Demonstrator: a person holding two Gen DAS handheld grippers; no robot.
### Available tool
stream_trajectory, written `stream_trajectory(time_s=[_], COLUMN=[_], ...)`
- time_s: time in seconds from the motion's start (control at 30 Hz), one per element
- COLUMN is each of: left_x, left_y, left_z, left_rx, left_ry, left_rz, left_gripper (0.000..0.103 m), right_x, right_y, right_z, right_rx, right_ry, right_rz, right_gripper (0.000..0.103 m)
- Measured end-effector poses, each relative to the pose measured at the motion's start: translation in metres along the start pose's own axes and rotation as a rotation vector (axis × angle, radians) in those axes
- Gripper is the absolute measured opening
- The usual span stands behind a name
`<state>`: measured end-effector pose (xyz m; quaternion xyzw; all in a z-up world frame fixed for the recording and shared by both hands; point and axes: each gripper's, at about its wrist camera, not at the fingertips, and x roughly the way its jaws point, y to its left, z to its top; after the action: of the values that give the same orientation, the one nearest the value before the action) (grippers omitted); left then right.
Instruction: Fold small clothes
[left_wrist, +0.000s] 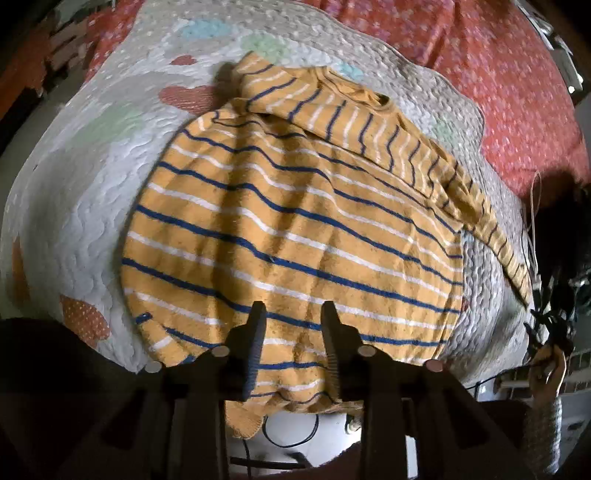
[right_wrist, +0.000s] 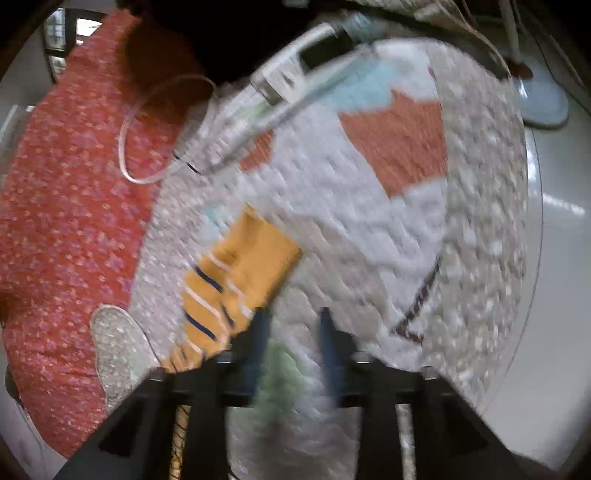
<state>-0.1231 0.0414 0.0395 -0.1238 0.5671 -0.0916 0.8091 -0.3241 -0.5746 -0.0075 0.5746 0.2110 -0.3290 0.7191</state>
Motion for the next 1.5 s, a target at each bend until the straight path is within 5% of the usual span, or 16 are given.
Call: stream_trajectory(time_s=[0.13, 0.27, 0.3, 0.33, 0.37, 0.57, 0.73, 0.83, 1.0, 1.17, 1.33, 1.5], left_x=[0.001, 0.002, 0.002, 0.002, 0.002, -0.010, -0.014, -0.011, -0.009, -0.017, -0.023, -0.018], left_y=[-0.002, -0.007, -0.008, -0.008, -0.009, 0.007, 0.030, 0.045, 0.071, 0.099, 0.115, 0.121], left_z=[-0.002, -0.002, -0.002, -0.002, -0.002, 0.005, 0.013, 0.014, 0.013, 0.017, 0.029, 0.049], left_rx=[0.001, 0.018, 0.020, 0.023, 0.022, -0.017, -0.084, -0.124, -0.173, -0.213, -0.225, -0.242], left_ry=[0.007, 0.008, 0.007, 0.005, 0.003, -0.038, -0.069, -0.075, -0.084, -0.117, -0.141, -0.135], left_rz=[0.008, 0.014, 0.015, 0.016, 0.016, 0.011, -0.016, -0.038, -0.058, -0.077, -0.082, -0.104], left_gripper=[0.031, 0.031, 0.031, 0.031, 0.031, 0.031, 0.031, 0.032, 0.032, 0.035, 0.037, 0.037], right_x=[0.004, 0.030, 0.037, 0.043, 0.044, 0.008, -0.005, 0.008, 0.055, 0.101, 0.125, 0.126], right_y=[0.009, 0.017, 0.020, 0.024, 0.032, 0.128, 0.250, 0.307, 0.363, 0.366, 0.349, 0.351], right_z=[-0.014, -0.018, -0.015, -0.012, -0.014, -0.044, -0.133, -0.215, -0.365, -0.486, -0.532, -0.528], right_rx=[0.002, -0.036, -0.045, -0.056, -0.082, -0.446, -0.766, -0.937, -1.131, -1.273, -1.344, -1.271], right_ry=[0.022, 0.027, 0.030, 0.027, 0.041, -0.051, 0.025, 0.140, 0.362, 0.544, 0.638, 0.739], right_rz=[0.062, -0.011, -0.022, -0.019, 0.004, 0.006, 0.189, 0.279, 0.336, 0.298, 0.257, 0.337], right_gripper=[0.067, 0.067, 0.062, 0.031, 0.011, 0.006, 0.006, 0.006, 0.006, 0.006, 0.011, 0.019])
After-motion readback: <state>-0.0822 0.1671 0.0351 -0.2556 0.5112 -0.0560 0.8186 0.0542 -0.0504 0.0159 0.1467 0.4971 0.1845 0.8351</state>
